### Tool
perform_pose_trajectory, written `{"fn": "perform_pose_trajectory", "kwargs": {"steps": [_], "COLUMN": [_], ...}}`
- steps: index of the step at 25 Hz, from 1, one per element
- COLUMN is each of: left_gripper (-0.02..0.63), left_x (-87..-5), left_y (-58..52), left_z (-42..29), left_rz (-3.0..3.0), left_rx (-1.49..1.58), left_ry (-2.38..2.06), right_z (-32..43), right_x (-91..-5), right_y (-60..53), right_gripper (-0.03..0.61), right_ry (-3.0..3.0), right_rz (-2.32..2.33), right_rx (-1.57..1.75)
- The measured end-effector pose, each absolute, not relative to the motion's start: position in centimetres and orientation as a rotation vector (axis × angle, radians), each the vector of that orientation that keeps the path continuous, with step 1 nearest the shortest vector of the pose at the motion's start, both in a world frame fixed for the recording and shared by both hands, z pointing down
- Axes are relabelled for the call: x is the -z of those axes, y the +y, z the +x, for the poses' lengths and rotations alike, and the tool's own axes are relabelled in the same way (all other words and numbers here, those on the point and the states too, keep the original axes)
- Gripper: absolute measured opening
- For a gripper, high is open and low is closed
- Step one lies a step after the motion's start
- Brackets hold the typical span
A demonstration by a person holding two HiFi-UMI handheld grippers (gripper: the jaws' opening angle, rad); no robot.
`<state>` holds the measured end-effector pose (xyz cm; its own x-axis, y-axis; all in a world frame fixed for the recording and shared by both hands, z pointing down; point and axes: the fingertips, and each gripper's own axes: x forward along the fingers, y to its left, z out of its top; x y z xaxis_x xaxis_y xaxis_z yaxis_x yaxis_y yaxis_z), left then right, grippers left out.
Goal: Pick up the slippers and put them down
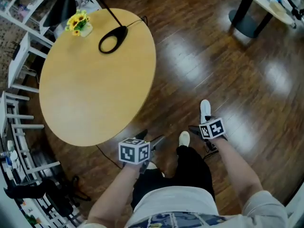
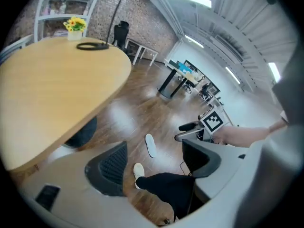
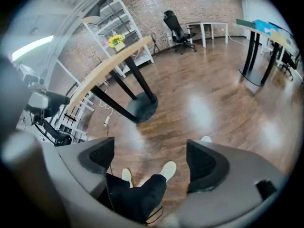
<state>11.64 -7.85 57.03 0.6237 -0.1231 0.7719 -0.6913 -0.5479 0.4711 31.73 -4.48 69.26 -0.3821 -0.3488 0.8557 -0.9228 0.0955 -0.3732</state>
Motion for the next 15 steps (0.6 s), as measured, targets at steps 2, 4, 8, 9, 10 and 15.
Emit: {"fn": "perform_pose_trajectory", "kwargs": {"steps": [2,4,8,9,10,15], "left_gripper": [0.365,0.365,0.365,0.365,0.365,0.365], "left_x": [-53.8,-50.1,-43.3,-41.9,-40.8,-38.7], "left_y": [-6.1,-5.3,-2.9,-2.2,-1.4,3.6], "left_z": [6.0,-0.2,-13.0,-16.2,-19.4,-31.8], "left_rz": [2.033,2.035,2.014,2.008,1.999,1.961], "left_rx": [-0.847,-0.802,-0.716,-0.687,-0.661,-0.586], "left_ry": [-0.693,-0.776,-0.955,-0.995,-1.031,-1.143], "right_z": [27.0,21.8,11.3,8.6,6.0,-2.9], "right_x": [-64.7,-59.8,-51.2,-49.4,-47.8,-43.1], "right_y": [-3.7,-3.8,-2.6,-2.2,-1.6,1.9], "right_gripper": [0.486,0.486,0.486,0.486,0.487,0.486], "right_ry": [-1.834,-1.879,-1.952,-1.97,-1.984,-2.006], "right_rz": [1.219,1.188,1.108,1.096,1.087,1.126], "right_rx": [-1.243,-1.177,-1.07,-1.046,-1.027,-0.951]}}
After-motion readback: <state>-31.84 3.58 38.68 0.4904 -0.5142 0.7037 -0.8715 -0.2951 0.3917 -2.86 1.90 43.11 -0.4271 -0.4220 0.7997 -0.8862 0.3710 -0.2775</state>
